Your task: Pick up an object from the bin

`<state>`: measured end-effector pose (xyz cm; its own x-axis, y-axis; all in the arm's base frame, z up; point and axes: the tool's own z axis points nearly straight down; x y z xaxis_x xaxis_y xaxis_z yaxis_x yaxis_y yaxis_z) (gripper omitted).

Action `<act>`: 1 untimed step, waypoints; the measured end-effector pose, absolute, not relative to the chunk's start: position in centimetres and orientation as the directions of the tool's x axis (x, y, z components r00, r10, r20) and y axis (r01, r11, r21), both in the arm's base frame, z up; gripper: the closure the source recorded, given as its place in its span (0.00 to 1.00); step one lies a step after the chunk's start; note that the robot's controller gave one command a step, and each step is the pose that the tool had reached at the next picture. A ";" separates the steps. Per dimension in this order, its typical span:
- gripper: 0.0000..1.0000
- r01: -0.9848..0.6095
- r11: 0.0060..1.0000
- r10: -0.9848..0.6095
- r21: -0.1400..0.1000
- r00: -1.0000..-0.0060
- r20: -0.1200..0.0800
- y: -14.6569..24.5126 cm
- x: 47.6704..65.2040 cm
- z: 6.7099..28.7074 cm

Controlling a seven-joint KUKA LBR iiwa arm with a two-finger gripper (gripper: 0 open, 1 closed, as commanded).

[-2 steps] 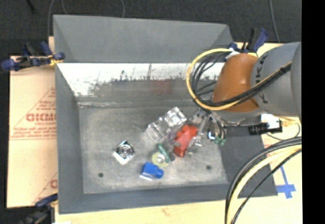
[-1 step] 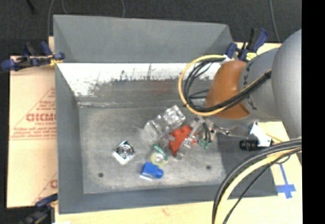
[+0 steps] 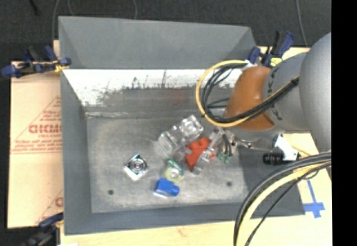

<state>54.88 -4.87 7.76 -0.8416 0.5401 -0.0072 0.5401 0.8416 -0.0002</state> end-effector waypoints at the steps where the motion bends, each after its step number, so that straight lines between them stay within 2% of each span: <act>1: 1.00 0.533 0.846 0.533 0.004 -0.846 -0.007 -3.4 56.5 14.1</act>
Offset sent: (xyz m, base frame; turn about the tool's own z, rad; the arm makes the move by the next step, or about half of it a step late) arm 0.0136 0.0142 0.0587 -0.0022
